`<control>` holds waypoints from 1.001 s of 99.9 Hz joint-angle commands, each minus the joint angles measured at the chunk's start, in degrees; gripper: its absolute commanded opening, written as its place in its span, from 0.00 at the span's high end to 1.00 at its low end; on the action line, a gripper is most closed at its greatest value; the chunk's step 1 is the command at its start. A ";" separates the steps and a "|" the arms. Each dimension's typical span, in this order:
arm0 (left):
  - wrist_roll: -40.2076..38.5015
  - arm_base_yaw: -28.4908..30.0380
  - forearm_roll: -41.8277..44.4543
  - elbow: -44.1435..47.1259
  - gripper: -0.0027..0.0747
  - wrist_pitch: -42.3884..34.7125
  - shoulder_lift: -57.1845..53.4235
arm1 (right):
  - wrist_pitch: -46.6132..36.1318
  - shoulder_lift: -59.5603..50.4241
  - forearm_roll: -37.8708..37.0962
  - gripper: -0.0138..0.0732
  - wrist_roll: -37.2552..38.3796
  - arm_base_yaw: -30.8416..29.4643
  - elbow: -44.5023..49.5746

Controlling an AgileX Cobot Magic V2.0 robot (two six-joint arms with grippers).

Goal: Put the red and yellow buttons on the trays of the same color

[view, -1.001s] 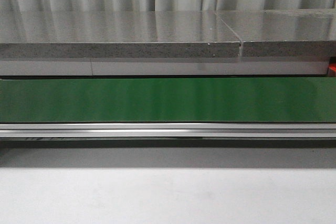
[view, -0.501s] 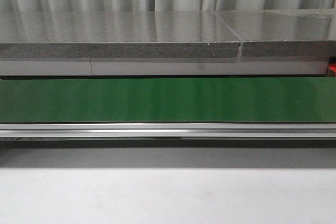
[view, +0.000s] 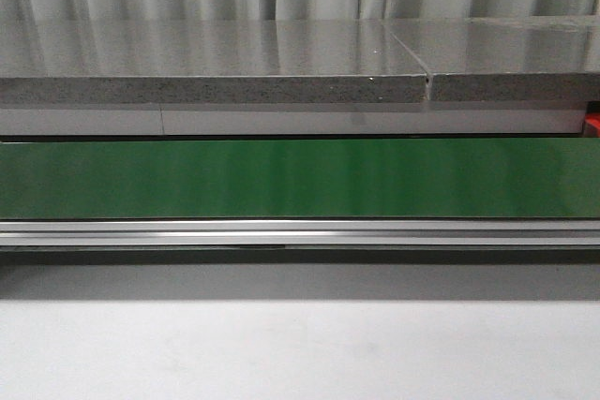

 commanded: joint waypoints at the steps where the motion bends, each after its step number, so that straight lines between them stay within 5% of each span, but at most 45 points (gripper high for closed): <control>1: -0.48 0.10 -0.41 -1.50 0.99 -4.25 0.22 | -8.99 -0.89 -0.99 0.92 0.34 0.03 0.79; 100: -0.48 0.10 -0.41 -1.50 0.99 -4.25 0.22 | -9.04 -0.89 -0.99 0.92 0.34 0.03 1.12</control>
